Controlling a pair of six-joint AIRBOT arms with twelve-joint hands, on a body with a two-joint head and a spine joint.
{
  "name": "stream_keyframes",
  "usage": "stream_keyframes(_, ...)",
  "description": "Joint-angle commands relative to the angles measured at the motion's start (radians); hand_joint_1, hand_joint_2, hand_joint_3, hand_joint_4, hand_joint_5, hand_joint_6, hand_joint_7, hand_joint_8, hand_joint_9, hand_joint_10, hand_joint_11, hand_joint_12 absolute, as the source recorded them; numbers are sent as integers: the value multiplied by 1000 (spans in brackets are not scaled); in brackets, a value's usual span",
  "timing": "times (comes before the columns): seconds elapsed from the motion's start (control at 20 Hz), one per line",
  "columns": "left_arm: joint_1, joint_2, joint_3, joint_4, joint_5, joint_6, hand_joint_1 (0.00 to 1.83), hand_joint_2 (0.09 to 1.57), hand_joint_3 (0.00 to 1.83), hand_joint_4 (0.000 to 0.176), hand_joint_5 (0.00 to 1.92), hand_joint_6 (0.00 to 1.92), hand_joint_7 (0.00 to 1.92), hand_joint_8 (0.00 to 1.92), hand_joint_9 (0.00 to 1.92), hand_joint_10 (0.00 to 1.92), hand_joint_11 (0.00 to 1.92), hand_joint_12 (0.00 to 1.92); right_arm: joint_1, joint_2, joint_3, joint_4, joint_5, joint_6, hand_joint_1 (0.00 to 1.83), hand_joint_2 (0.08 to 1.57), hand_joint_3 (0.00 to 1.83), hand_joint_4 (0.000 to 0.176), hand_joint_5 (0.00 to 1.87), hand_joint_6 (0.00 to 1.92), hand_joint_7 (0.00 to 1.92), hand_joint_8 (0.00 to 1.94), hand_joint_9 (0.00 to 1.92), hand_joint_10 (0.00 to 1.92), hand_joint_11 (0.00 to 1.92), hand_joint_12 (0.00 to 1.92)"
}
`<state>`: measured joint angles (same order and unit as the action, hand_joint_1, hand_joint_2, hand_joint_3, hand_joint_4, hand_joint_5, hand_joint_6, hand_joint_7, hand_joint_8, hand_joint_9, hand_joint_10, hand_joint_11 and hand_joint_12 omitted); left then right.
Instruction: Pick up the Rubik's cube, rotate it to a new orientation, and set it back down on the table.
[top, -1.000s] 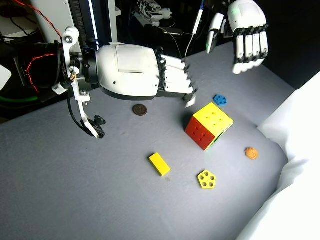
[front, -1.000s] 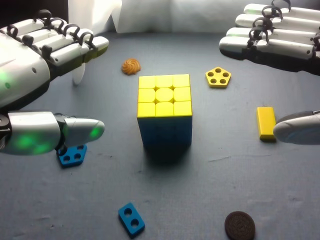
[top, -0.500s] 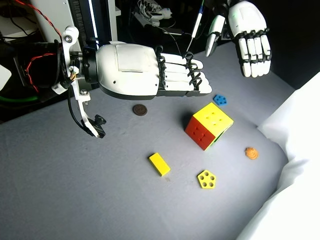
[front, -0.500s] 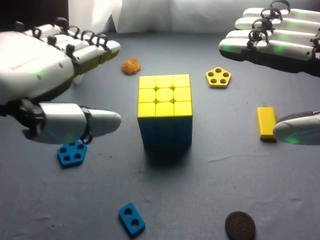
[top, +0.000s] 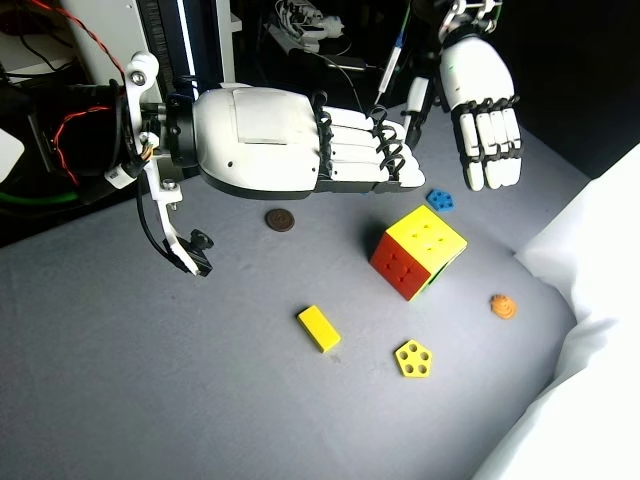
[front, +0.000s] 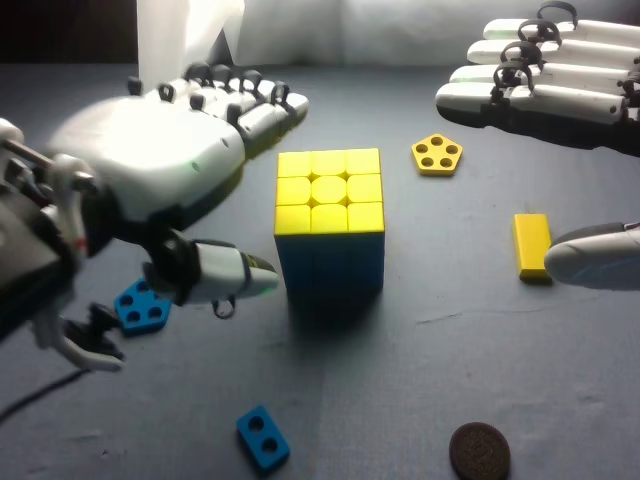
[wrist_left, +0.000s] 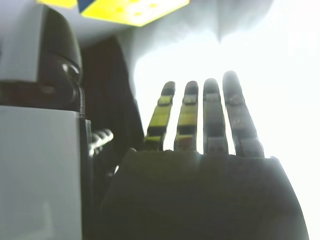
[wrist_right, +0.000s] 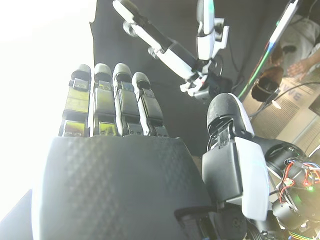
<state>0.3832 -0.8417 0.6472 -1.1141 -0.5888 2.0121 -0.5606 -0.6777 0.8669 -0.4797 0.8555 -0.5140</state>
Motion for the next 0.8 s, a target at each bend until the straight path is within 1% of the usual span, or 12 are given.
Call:
stream_keyframes(0.0,-10,-12,4,13,-123,21,832,1046,0,0,0,0,0,0,0,0,0,200,8,3,-3,44,109,0,0,1219,22,0,9,2,67,2,4,19,0,0)
stream_keyframes(0.05,-14,-40,8,-21,-159,40,848,1040,0,0,0,0,0,0,0,0,0,301,8,2,-3,44,109,0,0,1219,19,0,1,0,59,0,0,8,0,0)
stream_keyframes(0.1,-21,-66,14,-54,-185,59,852,1039,0,0,0,0,0,0,0,0,0,321,8,2,-3,44,109,-1,0,1227,22,0,0,0,38,0,0,1,0,0)
stream_keyframes(0.15,-29,-90,22,-87,-200,83,847,1037,0,0,0,0,0,0,0,0,0,268,8,2,-3,44,109,-1,0,1228,22,0,0,0,34,0,0,0,0,0)
stream_keyframes(0.2,-37,-115,34,-112,-207,104,835,1033,0,0,0,0,0,0,0,0,0,149,8,2,-3,44,109,-1,0,1232,22,0,0,0,38,2,0,0,0,0)
stream_keyframes(0.25,-42,-137,48,-135,-210,119,814,1034,0,0,0,0,0,0,0,0,0,125,8,2,-3,44,109,-2,0,1235,23,0,0,0,36,2,0,0,0,0)
stream_keyframes(0.3,-44,-150,56,-148,-214,127,830,1034,0,0,0,0,0,0,0,0,0,91,8,1,-3,44,109,-2,0,1233,21,0,8,3,47,6,0,0,0,0)
stream_keyframes(0.35,-45,-162,65,-157,-221,132,859,1022,0,0,0,0,0,0,0,0,0,130,8,1,-3,44,109,-2,0,1235,21,0,12,5,52,8,0,0,0,0)
stream_keyframes(0.45,-46,-176,74,-178,-233,146,833,1030,2,0,0,0,0,0,0,0,0,220,8,1,-3,44,109,-2,0,1239,21,0,20,8,51,6,0,0,0,0)
stream_keyframes(0.5,-46,-187,83,-198,-243,164,853,1027,0,0,0,0,0,0,0,0,0,196,9,1,-3,44,109,-2,0,1248,24,0,2,0,22,0,0,0,0,0)
stream_keyframes(0.65,-46,-206,100,-215,-245,182,849,1024,0,0,0,0,0,0,0,0,0,228,9,0,-3,44,109,-2,0,1251,23,0,4,1,34,8,0,0,0,0)
stream_keyframes(0.75,-46,-225,116,-223,-245,194,839,1034,5,0,0,0,0,0,0,0,0,209,9,0,-3,44,109,-2,0,1248,20,0,0,0,41,10,0,0,0,0)
